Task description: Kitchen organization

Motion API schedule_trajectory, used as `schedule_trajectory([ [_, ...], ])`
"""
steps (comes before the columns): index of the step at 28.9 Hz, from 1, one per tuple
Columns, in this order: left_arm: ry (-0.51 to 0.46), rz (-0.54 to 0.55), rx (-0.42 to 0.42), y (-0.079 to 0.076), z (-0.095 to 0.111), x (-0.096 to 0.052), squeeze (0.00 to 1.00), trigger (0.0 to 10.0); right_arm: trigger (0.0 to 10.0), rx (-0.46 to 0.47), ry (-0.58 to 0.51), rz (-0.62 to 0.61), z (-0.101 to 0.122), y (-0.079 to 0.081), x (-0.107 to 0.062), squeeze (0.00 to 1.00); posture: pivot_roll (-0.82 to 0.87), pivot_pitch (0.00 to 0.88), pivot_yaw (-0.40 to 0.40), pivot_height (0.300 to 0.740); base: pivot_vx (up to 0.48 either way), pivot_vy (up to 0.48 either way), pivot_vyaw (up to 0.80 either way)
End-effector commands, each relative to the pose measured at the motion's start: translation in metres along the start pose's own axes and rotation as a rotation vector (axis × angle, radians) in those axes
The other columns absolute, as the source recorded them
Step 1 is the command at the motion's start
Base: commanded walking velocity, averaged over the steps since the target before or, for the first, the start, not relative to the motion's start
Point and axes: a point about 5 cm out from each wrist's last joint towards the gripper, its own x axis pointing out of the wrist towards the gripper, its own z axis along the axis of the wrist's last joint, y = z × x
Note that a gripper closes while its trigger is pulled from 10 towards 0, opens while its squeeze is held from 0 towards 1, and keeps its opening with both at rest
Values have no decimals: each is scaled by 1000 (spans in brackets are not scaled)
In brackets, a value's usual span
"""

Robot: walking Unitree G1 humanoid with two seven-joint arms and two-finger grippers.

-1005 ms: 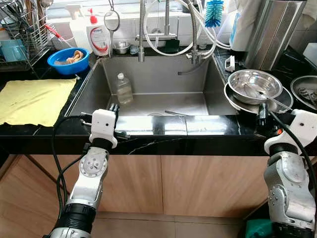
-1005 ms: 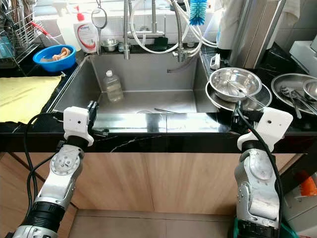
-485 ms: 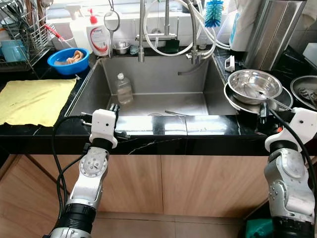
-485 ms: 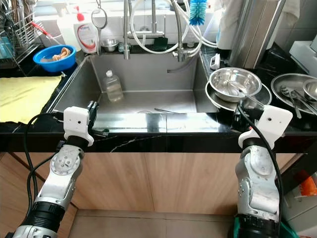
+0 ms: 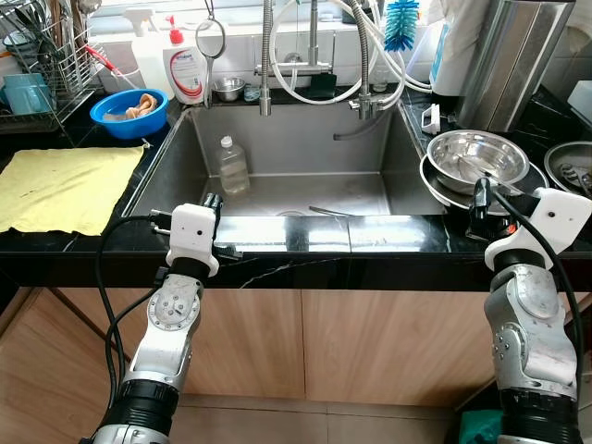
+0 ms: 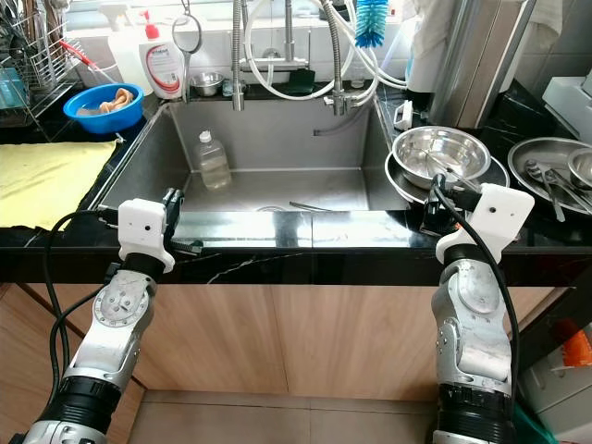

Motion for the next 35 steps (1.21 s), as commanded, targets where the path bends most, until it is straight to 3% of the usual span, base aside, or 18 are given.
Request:
schedule_trajectory([
  [1,12,6,22,4,-1,-2,0,10000,10000,3,-14,-6,2,1,2,0,-225,0,54,731,0,0,0],
  [6,12,6,24,4,-1,-2,0,10000,10000,4,-18,-11,2,1,3,0,-225,0,54,731,0,0,0],
  [7,11,6,22,4,-1,-1,0,10000,3255,6,-18,-13,2,1,3,0,-225,0,55,731,0,0,0],
  [8,10,5,22,4,-1,-1,0,10000,353,6,-19,-14,2,1,3,0,-225,0,55,731,0,0,0],
  [9,11,4,22,4,-1,-1,0,10000,0,8,-20,-16,2,1,3,0,-225,0,55,731,0,0,0],
  [35,6,1,23,4,0,-1,0,10000,0,11,-34,-10,2,7,6,0,-221,0,58,731,0,0,0],
])
